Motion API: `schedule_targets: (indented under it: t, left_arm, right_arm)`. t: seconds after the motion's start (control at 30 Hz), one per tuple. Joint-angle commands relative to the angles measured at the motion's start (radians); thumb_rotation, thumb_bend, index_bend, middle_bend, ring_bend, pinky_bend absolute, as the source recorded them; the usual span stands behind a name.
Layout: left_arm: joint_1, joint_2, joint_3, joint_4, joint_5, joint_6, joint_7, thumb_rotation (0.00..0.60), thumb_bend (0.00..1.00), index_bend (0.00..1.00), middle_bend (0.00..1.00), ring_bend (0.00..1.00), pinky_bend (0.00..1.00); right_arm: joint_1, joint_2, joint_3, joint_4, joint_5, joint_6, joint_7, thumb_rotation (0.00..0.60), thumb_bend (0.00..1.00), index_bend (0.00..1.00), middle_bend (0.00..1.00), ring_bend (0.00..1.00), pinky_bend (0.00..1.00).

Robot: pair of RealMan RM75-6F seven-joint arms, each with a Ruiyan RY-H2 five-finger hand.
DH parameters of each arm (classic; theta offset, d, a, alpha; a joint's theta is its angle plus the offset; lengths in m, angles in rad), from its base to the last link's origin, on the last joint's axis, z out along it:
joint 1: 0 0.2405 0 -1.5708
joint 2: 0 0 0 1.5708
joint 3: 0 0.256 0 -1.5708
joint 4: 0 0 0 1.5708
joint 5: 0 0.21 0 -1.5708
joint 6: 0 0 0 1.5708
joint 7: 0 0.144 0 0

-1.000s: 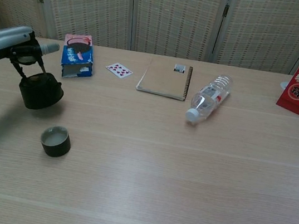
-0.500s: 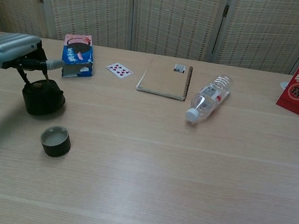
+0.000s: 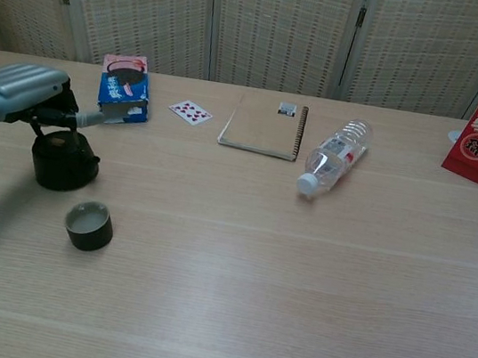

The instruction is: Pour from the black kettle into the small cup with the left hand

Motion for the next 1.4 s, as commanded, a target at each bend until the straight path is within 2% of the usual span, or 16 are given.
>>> schedule_targets:
  t: [0.03, 0.17, 0.33, 0.5, 0.6, 0.83, 0.9, 1.0, 1.03, 1.07, 1.1, 1.13, 1.2, 1.27, 1.33, 1.4]
  left_arm:
    - [0.003, 0.004, 0.004, -0.007, 0.002, -0.003, 0.001, 0.074, 0.22, 0.85, 0.94, 0.70, 0.36]
    - [0.005, 0.015, 0.009, -0.027, 0.005, -0.010, 0.001, 0.072, 0.22, 0.74, 0.79, 0.57, 0.30]
    - [0.006, 0.030, 0.012, -0.053, 0.005, -0.022, 0.002, 0.070, 0.21, 0.61, 0.61, 0.40, 0.02]
    - [0.007, 0.053, 0.005, -0.096, -0.009, -0.043, 0.013, 0.069, 0.21, 0.40, 0.34, 0.16, 0.00]
    - [0.010, 0.074, -0.011, -0.136, -0.021, -0.035, 0.005, 0.069, 0.21, 0.32, 0.27, 0.13, 0.00]
    - [0.041, 0.149, -0.066, -0.236, -0.056, 0.044, -0.010, 0.071, 0.21, 0.36, 0.30, 0.17, 0.03]
    - [0.062, 0.179, -0.080, -0.280, -0.068, 0.081, 0.000, 0.079, 0.22, 0.40, 0.36, 0.24, 0.17]
    - [0.103, 0.222, -0.085, -0.332, -0.067, 0.155, 0.022, 0.104, 0.22, 0.47, 0.47, 0.39, 0.49]
    - [0.118, 0.234, -0.085, -0.349, -0.069, 0.173, 0.034, 0.132, 0.22, 0.48, 0.50, 0.43, 0.55]
    - [0.132, 0.247, -0.083, -0.368, -0.072, 0.190, 0.046, 0.191, 0.23, 0.50, 0.54, 0.47, 0.58]
    - [0.152, 0.263, -0.083, -0.394, -0.079, 0.211, 0.067, 0.284, 0.25, 0.51, 0.56, 0.49, 0.60]
    - [0.166, 0.276, -0.081, -0.414, -0.084, 0.224, 0.089, 0.385, 0.27, 0.53, 0.58, 0.50, 0.61]
    - [0.195, 0.303, -0.075, -0.463, -0.098, 0.245, 0.135, 0.462, 0.28, 0.55, 0.59, 0.49, 0.62]
    - [0.229, 0.336, -0.061, -0.529, -0.111, 0.265, 0.192, 0.467, 0.29, 0.54, 0.59, 0.47, 0.59]
    - [0.265, 0.368, -0.050, -0.601, -0.126, 0.294, 0.248, 0.466, 0.29, 0.52, 0.59, 0.44, 0.48]
    - [0.302, 0.397, -0.036, -0.665, -0.130, 0.333, 0.297, 0.495, 0.29, 0.50, 0.58, 0.40, 0.36]
  right_arm:
    - [0.000, -0.001, 0.000, 0.003, 0.001, 0.000, 0.001, 0.600, 0.29, 0.03, 0.17, 0.28, 0.00]
    - [0.000, -0.004, 0.000, 0.006, -0.003, 0.002, 0.001, 0.600, 0.29, 0.03, 0.17, 0.28, 0.00]
    - [0.003, -0.005, 0.001, 0.005, -0.005, 0.001, -0.001, 0.600, 0.29, 0.03, 0.17, 0.28, 0.00]
    - [0.005, -0.005, 0.002, 0.004, -0.005, -0.002, -0.003, 0.600, 0.29, 0.03, 0.17, 0.28, 0.00]
    - [0.006, -0.001, 0.003, 0.001, -0.004, -0.001, -0.004, 0.600, 0.29, 0.03, 0.17, 0.28, 0.00]
    - [0.013, 0.012, 0.003, 0.006, 0.008, -0.028, 0.024, 0.600, 0.29, 0.04, 0.17, 0.28, 0.00]
    - [0.018, 0.015, 0.002, 0.014, 0.009, -0.041, 0.046, 0.600, 0.29, 0.04, 0.18, 0.29, 0.03]
    - [0.026, 0.015, -0.001, 0.040, 0.002, -0.056, 0.082, 0.600, 0.29, 0.05, 0.19, 0.31, 0.08]
    - [0.029, 0.017, -0.002, 0.045, 0.002, -0.064, 0.098, 0.600, 0.29, 0.05, 0.19, 0.31, 0.09]
    - [0.032, 0.019, -0.003, 0.050, 0.002, -0.072, 0.117, 0.600, 0.29, 0.05, 0.19, 0.31, 0.10]
    - [0.036, 0.021, -0.003, 0.061, 0.001, -0.080, 0.139, 0.600, 0.29, 0.05, 0.19, 0.31, 0.10]
    - [0.039, 0.020, -0.002, 0.071, 0.000, -0.084, 0.151, 0.600, 0.29, 0.05, 0.19, 0.31, 0.10]
    - [0.044, 0.009, 0.001, 0.096, -0.003, -0.083, 0.166, 0.600, 0.29, 0.05, 0.20, 0.31, 0.12]
    - [0.048, -0.009, 0.001, 0.126, -0.011, -0.083, 0.189, 0.600, 0.29, 0.05, 0.20, 0.31, 0.13]
    - [0.052, -0.021, -0.005, 0.146, -0.019, -0.091, 0.209, 0.600, 0.29, 0.05, 0.20, 0.31, 0.13]
    - [0.056, -0.032, -0.010, 0.162, -0.030, -0.094, 0.223, 0.600, 0.29, 0.05, 0.20, 0.29, 0.13]
